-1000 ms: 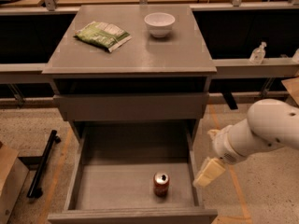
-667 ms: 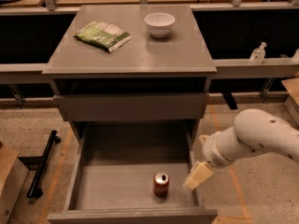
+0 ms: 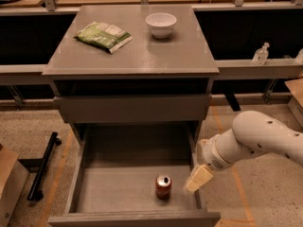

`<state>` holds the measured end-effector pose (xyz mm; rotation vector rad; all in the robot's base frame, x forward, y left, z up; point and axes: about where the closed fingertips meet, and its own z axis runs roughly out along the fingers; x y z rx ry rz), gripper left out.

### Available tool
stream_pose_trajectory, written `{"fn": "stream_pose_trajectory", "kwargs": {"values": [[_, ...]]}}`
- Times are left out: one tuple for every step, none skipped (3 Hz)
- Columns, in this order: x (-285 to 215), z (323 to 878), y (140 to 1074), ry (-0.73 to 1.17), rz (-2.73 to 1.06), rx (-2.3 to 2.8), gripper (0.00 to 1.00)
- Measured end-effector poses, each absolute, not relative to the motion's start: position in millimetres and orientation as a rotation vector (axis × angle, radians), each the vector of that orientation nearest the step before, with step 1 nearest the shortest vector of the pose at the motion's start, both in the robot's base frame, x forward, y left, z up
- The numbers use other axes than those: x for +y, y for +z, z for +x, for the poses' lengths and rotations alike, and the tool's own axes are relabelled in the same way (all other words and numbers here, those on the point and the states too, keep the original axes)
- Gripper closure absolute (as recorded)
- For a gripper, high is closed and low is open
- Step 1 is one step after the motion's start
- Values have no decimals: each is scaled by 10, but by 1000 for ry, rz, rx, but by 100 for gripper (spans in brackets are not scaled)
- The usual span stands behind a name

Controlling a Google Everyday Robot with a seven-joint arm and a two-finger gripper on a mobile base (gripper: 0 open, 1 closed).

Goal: Pick coke can from middle drawer and place on counter

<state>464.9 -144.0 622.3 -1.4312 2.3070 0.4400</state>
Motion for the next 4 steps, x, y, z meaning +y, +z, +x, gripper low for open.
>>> {"fn": "stream_pose_trajectory", "kwargs": {"values": [[-1217,4683,5982,512,-1415,2296,0],[-973,4770,5548,563,-1401,2292,0],[-709,4811,5139,613,-1398,2295,0],[-487,4846,4719,684,-1388,2307,0]]}}
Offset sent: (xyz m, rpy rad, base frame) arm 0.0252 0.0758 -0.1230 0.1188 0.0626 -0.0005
